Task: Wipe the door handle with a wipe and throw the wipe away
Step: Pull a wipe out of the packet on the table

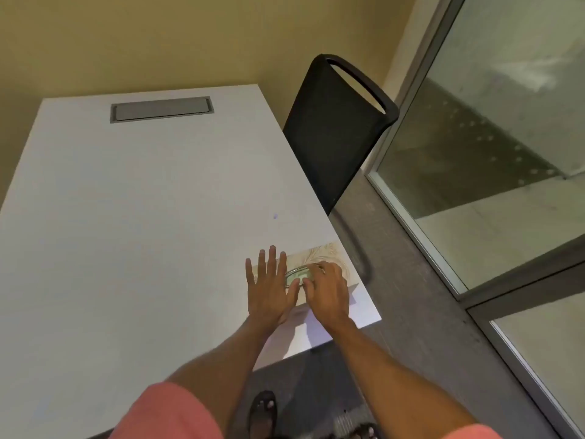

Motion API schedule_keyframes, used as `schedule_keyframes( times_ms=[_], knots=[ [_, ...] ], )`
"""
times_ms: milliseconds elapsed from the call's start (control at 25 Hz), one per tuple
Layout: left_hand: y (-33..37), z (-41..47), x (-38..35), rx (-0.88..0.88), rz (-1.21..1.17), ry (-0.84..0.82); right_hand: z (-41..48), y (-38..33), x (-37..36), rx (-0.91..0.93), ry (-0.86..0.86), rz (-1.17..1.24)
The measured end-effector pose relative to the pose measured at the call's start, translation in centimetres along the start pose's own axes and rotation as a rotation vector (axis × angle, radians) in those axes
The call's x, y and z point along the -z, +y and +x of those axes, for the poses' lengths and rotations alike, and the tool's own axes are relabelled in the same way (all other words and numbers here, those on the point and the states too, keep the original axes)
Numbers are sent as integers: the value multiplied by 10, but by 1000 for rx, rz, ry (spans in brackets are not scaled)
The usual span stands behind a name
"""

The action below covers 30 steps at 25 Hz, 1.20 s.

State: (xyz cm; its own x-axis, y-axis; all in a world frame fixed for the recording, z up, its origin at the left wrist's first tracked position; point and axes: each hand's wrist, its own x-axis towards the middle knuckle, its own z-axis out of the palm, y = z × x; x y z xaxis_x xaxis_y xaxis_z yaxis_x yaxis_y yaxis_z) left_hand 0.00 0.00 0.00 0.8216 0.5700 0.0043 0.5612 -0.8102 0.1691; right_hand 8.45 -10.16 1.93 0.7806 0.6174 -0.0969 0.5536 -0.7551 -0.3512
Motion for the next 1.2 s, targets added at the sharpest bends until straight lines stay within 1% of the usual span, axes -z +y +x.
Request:
schedule_keyframes(
  times_ms=[80, 160, 320, 520, 640, 1040, 1200],
  knots=[
    [3, 5, -5, 16, -5, -21, 8, -1, -3, -35, 65, 15],
    [4, 8, -10, 21, -14, 2, 17, 0, -6, -30, 69, -59],
    [-1, 6, -30, 42, -15, -32, 27, -1, -7, -11, 42, -135],
    [1, 3, -34, 50, -21, 27, 40, -10, -6, -73, -32, -175],
    [-1, 4, -37, 48, -23, 37, 45, -13, -5, -79, -61, -199],
    [-2, 5, -41, 55, -12, 38, 51, -17, 0, -35, -172, -206],
    [0, 4, -39, 67, -10, 23, 49, -18, 0, 17, -179, -266]
  ],
)
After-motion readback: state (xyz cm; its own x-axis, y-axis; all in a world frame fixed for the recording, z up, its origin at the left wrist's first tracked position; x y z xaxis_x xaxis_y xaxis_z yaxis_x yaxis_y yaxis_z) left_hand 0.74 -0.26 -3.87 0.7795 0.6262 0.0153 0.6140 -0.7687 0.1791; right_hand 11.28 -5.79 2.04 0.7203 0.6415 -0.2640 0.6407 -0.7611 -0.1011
